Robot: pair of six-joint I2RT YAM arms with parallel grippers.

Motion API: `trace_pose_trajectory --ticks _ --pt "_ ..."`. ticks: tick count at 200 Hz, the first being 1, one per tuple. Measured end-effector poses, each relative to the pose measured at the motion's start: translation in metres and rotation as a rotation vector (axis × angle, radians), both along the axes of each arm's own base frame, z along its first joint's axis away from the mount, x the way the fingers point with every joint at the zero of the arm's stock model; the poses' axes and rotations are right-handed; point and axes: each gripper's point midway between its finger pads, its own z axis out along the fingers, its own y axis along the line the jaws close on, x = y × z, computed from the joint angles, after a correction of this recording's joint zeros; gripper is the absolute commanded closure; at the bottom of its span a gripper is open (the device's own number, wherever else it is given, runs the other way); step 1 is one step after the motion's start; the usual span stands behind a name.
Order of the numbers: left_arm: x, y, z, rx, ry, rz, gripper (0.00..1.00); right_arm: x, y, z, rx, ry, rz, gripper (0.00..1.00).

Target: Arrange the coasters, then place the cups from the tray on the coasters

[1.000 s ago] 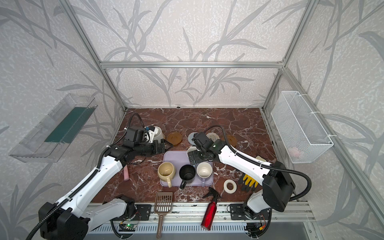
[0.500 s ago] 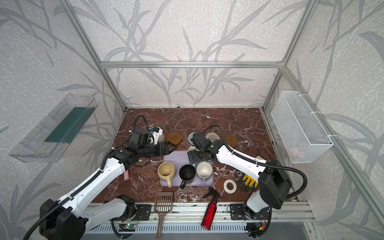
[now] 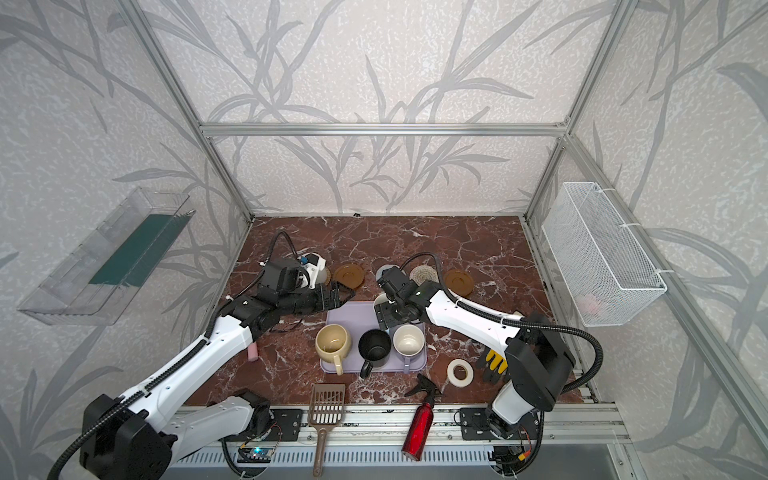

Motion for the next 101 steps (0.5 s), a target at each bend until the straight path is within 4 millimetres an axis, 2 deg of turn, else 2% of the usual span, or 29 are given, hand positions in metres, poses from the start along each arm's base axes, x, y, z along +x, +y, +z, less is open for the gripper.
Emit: trace_pose_trajectory --ticks 101 --pt "0.006 0.001 -0.001 -0.019 -0.009 0.036 0.01 -0.001 0.0 -0.018 -0.041 0.027 0.0 0.34"
